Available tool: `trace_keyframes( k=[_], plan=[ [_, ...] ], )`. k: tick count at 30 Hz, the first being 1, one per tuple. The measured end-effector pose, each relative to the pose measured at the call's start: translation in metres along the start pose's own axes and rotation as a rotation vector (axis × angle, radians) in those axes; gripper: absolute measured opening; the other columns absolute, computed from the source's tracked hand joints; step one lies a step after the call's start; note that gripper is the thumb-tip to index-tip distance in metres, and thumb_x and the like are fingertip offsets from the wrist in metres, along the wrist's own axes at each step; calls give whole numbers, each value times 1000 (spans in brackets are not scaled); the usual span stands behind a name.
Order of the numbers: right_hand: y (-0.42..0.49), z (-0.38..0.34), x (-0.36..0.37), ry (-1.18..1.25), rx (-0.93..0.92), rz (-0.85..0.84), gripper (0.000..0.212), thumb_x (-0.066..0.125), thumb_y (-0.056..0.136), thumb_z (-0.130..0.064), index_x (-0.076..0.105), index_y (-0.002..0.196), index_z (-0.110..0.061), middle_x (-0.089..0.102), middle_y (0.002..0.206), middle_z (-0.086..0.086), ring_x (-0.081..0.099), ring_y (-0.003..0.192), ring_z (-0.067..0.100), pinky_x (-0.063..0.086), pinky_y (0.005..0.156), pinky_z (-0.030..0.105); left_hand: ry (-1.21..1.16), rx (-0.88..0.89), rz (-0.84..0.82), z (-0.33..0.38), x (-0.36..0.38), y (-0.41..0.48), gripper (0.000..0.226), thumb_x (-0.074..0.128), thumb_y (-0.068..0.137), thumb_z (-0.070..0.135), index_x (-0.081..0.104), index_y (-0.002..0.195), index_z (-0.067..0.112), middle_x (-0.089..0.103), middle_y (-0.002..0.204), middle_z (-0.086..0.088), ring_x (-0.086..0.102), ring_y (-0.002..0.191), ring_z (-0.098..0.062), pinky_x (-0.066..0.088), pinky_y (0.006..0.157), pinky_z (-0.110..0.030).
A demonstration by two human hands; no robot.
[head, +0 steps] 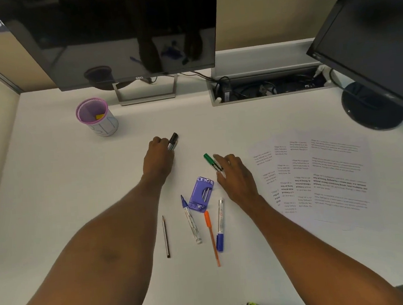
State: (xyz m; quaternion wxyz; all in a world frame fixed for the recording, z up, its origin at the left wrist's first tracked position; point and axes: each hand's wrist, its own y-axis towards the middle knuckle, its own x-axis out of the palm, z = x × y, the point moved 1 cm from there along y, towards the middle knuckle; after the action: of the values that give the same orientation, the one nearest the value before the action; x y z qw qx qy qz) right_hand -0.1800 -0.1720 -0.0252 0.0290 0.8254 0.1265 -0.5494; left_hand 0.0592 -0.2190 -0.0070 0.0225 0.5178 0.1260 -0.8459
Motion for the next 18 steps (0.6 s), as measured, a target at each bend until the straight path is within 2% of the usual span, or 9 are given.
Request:
trace_keyframes(
  k=[4, 10, 12, 14, 18],
  plan=[
    [-9, 4, -2, 53, 44, 6, 53, 59, 101, -20, 44, 151, -23, 55, 133, 9, 56, 116, 22, 56, 91, 36, -16, -29, 27, -20, -9, 1, 25, 60, 96, 11, 64, 117, -3, 56, 122, -22, 53, 116, -41, 50, 92, -49],
    [-28, 7, 1, 58, 85, -7, 58, 60, 100, -20, 39, 154, -28, 50, 135, 7, 56, 117, 20, 58, 90, 34, -18, -59, 25, -49, -16, -13, 23, 63, 95, 15, 66, 112, -1, 56, 116, -19, 58, 101, -39, 51, 86, -44],
    [-37, 6, 3, 66, 93, -17, 61, 61, 99, -19, 37, 155, -29, 48, 138, 6, 55, 121, 19, 57, 90, 31, -28, -61, 27, -57, -19, -19, 28, 64, 95, 15, 65, 118, 0, 56, 117, -19, 59, 102, -40, 48, 86, -42],
    [-47, 6, 4, 80, 106, -20, 63, 62, 99, -19, 36, 155, -30, 46, 141, 6, 54, 123, 19, 57, 92, 31, -45, -39, 31, -65, -21, -28, 40, 65, 95, 16, 59, 132, 1, 57, 122, -20, 59, 108, -41, 48, 91, -43],
    [-68, 3, 7, 83, 123, -39, 66, 63, 98, -23, 33, 157, -31, 42, 143, 6, 53, 126, 20, 57, 95, 34, -116, -29, 37, -84, -23, -48, 60, 65, 97, 17, 44, 153, 14, 56, 126, -19, 59, 111, -38, 48, 98, -44]
  ],
)
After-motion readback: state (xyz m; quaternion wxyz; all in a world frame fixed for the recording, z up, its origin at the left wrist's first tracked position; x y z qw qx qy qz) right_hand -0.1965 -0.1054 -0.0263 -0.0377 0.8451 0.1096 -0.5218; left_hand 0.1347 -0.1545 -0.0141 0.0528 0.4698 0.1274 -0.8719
